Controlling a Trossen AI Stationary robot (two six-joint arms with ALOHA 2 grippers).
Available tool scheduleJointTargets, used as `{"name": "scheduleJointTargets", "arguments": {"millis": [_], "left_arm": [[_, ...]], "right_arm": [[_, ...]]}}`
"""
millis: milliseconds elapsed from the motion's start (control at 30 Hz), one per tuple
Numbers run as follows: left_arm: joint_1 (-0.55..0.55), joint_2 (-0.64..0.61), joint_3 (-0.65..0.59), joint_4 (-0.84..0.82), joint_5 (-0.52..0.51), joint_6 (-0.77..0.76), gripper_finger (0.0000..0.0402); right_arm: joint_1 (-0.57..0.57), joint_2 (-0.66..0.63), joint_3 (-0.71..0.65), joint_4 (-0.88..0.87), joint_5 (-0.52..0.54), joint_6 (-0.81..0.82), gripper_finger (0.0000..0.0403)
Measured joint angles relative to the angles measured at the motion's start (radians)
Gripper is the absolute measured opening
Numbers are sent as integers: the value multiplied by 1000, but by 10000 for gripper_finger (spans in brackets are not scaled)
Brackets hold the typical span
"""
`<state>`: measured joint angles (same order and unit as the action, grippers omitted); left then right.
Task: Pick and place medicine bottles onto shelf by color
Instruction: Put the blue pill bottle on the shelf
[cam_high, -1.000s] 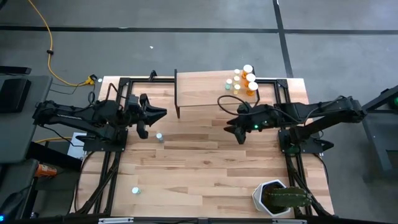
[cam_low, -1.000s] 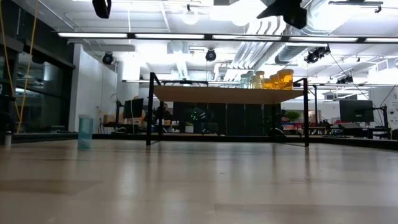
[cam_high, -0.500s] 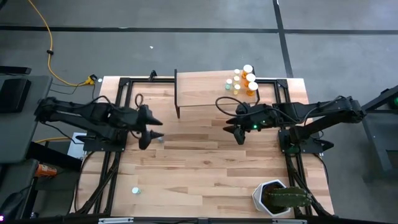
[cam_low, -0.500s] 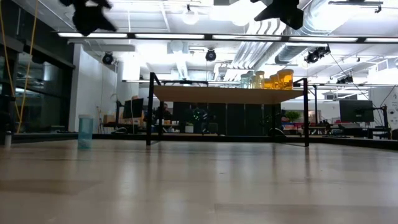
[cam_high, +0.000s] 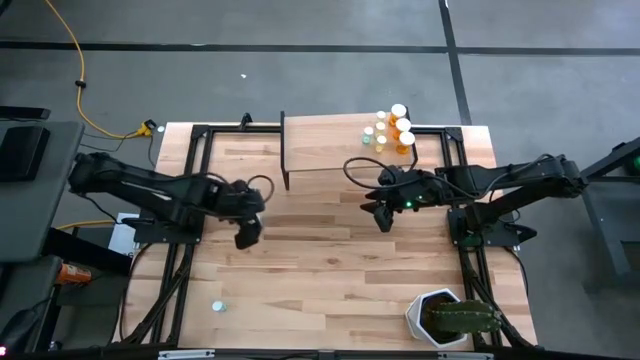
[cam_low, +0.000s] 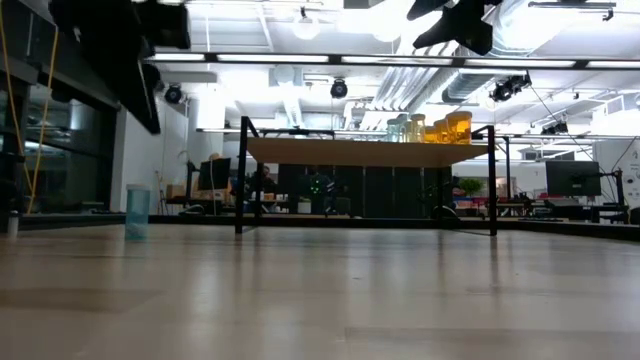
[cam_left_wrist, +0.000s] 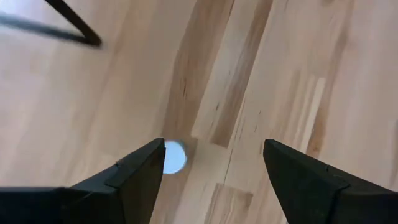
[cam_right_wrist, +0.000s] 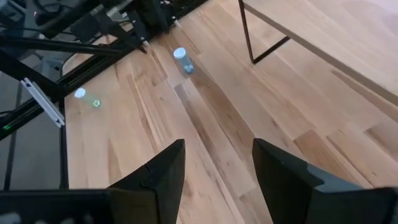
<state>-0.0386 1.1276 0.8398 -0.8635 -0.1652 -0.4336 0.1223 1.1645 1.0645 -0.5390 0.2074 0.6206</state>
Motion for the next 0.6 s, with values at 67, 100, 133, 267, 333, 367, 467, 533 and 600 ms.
{"name": "scheduleJointTargets", "arguments": {"millis": [67, 100, 133, 267, 333, 367, 467, 533, 600], "left_arm": [[15, 42, 0, -4, 19, 0, 264], [23, 59, 0, -3, 31, 0, 264], [30, 74, -1, -4, 37, 6, 264], [59, 94, -41, 13, 44, 52, 264], [78, 94, -76, 49, 50, 52, 264], [87, 91, -90, 55, 49, 52, 264], [105, 88, -113, 87, 43, 53, 264], [111, 88, -134, 95, 45, 63, 264], [117, 88, -154, 108, 71, 83, 264]], "right_arm": [[0, 3, 0, 4, 1, 0, 179], [0, 7, 0, 0, 1, 0, 179], [0, 9, 0, -7, 1, 0, 179], [3, 17, 0, -27, 1, 0, 179], [3, 24, 0, -34, 1, 0, 179], [3, 26, 0, -36, 1, 0, 179], [3, 34, 0, -47, 1, 0, 179], [3, 37, 0, -53, 1, 0, 179], [3, 35, 0, -46, 1, 0, 179]]}}
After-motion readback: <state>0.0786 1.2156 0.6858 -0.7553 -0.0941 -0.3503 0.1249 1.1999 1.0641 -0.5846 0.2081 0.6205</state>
